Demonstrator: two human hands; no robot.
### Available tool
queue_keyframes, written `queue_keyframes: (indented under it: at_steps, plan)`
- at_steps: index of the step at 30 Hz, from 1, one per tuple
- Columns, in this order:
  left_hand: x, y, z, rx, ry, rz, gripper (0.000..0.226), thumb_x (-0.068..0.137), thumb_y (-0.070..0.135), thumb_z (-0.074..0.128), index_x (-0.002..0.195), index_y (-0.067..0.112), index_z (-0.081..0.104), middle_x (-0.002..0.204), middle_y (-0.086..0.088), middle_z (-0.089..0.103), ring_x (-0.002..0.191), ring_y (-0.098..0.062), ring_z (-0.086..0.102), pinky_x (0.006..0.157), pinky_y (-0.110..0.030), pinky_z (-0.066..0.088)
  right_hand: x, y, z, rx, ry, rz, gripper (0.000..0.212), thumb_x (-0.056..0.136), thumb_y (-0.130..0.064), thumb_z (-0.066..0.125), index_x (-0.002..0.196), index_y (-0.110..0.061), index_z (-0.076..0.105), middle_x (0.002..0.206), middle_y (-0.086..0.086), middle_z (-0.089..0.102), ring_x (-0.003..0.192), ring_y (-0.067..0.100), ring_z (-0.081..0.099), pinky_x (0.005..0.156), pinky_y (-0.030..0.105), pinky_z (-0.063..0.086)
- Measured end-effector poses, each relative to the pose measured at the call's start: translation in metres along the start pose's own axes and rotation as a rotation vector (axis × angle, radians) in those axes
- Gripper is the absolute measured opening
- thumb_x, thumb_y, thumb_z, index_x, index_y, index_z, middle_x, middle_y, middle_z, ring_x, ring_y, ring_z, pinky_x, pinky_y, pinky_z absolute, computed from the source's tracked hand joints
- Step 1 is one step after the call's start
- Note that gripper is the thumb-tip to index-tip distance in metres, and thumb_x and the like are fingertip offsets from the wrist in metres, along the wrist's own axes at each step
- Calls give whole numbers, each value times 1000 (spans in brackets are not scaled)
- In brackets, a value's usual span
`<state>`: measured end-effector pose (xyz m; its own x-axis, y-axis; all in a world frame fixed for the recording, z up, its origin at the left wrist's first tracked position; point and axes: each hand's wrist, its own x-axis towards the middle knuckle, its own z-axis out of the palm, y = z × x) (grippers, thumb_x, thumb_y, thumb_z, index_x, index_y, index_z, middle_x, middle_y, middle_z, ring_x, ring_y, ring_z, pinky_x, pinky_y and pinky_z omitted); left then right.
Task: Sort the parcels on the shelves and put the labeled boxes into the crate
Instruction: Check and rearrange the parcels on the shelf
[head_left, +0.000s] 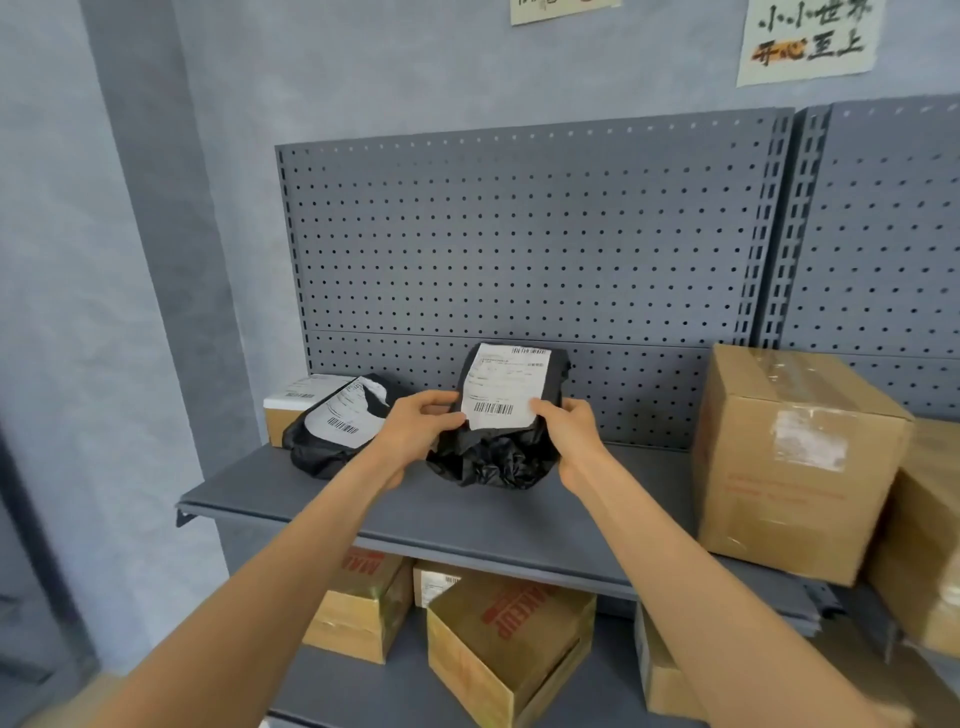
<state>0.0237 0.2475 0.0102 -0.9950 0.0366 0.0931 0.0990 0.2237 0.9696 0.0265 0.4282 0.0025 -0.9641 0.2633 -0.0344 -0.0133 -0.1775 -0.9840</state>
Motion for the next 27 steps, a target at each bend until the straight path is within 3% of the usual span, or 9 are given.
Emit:
queue_keyframes:
  at_steps: [3,7,9,12,16,18,22,27]
  plan:
    - [11,-16,-4,7,76,4,39,87,8,66,125,9,62,120,-10,64,99,-21,61,68,-24,47,5,13,17,-59,-44,39,34,88,-16,66,116,-7,49,113,4,61,104,23,59,88,36,49]
    - [28,-31,-16,156,148,-2,40,87,10,67,126,7,62,123,-12,64,114,-23,60,98,-29,46,15,32,38,-169,-92,56,35,80,-9,69,113,-12,60,123,6,64,110,24,60,99,40,48]
    - [35,-36,-21,246,163,7,39,87,11,66,126,8,62,124,-11,65,114,-22,60,96,-26,44,21,40,47,-231,-82,55,38,79,-9,69,116,-12,60,126,5,63,112,23,58,99,36,47]
    - [44,-43,-28,377,175,31,39,88,14,65,126,11,62,125,-10,65,117,-21,59,97,-28,42,23,47,58,-291,-24,32,42,83,-8,68,123,-8,55,128,6,60,112,22,56,85,27,44]
    - [53,-49,-35,594,206,98,39,90,22,63,128,16,61,124,-6,66,118,-23,58,95,-31,44,27,54,70,-356,88,-58,57,85,-10,67,137,-10,43,131,10,54,99,18,51,81,26,41]
    - [54,-50,-34,830,209,144,34,92,25,56,126,22,62,120,-4,67,117,-25,56,89,-35,47,28,56,73,-439,94,-69,52,85,-11,67,133,-10,48,129,9,56,103,21,55,82,27,43]
    - [59,-54,-25,1195,80,175,26,96,24,45,105,16,68,110,-10,65,118,-31,44,83,-36,41,25,57,72,-630,-10,-80,42,91,-15,57,132,-10,54,133,7,57,115,23,55,87,26,42]
    - [66,-49,-27,1155,62,140,28,94,23,47,113,16,67,120,-12,60,118,-35,43,90,-38,41,15,35,55,-751,-190,-92,47,96,-17,51,142,-14,44,142,4,50,127,21,47,95,23,37]
